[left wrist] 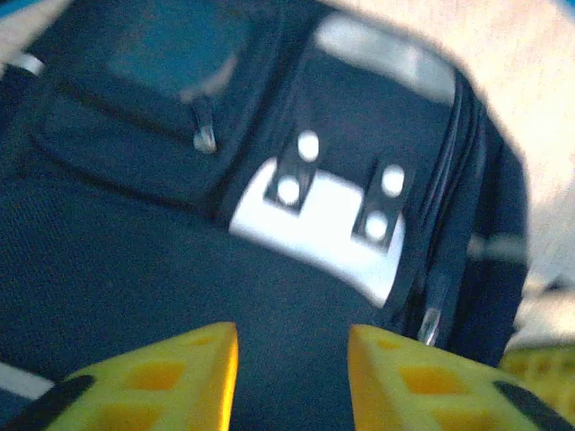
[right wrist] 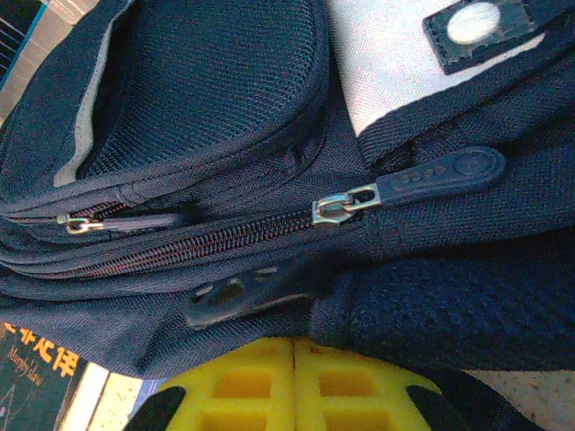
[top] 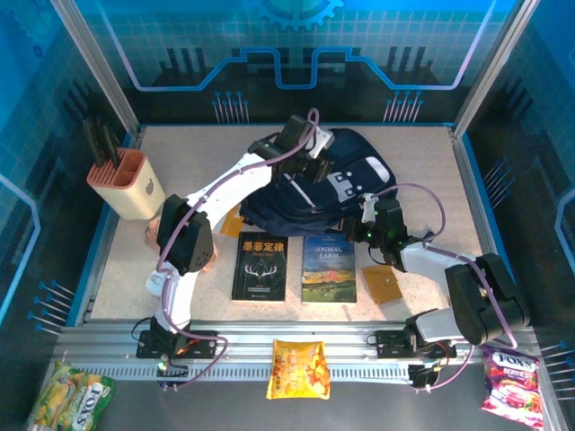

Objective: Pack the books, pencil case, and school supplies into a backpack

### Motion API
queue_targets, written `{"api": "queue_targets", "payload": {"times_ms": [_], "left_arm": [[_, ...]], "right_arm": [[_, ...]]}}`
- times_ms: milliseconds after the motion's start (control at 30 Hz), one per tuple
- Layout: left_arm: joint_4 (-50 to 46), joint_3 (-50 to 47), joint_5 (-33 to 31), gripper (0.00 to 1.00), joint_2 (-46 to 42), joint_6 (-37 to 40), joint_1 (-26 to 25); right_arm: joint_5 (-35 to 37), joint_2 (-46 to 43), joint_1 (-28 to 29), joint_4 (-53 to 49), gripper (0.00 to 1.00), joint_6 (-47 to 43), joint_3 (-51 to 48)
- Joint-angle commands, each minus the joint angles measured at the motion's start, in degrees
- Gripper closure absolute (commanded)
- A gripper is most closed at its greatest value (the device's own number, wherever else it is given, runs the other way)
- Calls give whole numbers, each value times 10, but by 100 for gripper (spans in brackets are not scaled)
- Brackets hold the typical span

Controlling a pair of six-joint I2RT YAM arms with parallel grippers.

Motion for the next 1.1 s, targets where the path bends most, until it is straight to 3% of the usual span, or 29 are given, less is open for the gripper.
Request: {"api": "queue_targets", "payload": {"times_ms": [0,200,733,967,1067], "left_arm": [[-76,-48,25,50,-43,95,-1],[-92,-83,-26,45,-40,169,-34],[-171,98,-132,45,123,209,-83],[-186,135,-180,47,165,204,-82],[-190,145,-188,55,175,199,-83]], "right_arm": [[0,12,5,15,94,2,24],[3,26,5,31,95,14,19],[8,21,-6,46,95,27,1],[6,19,-12,66,96,34,-13],[6,15,-14,67,96,35,-16]]}}
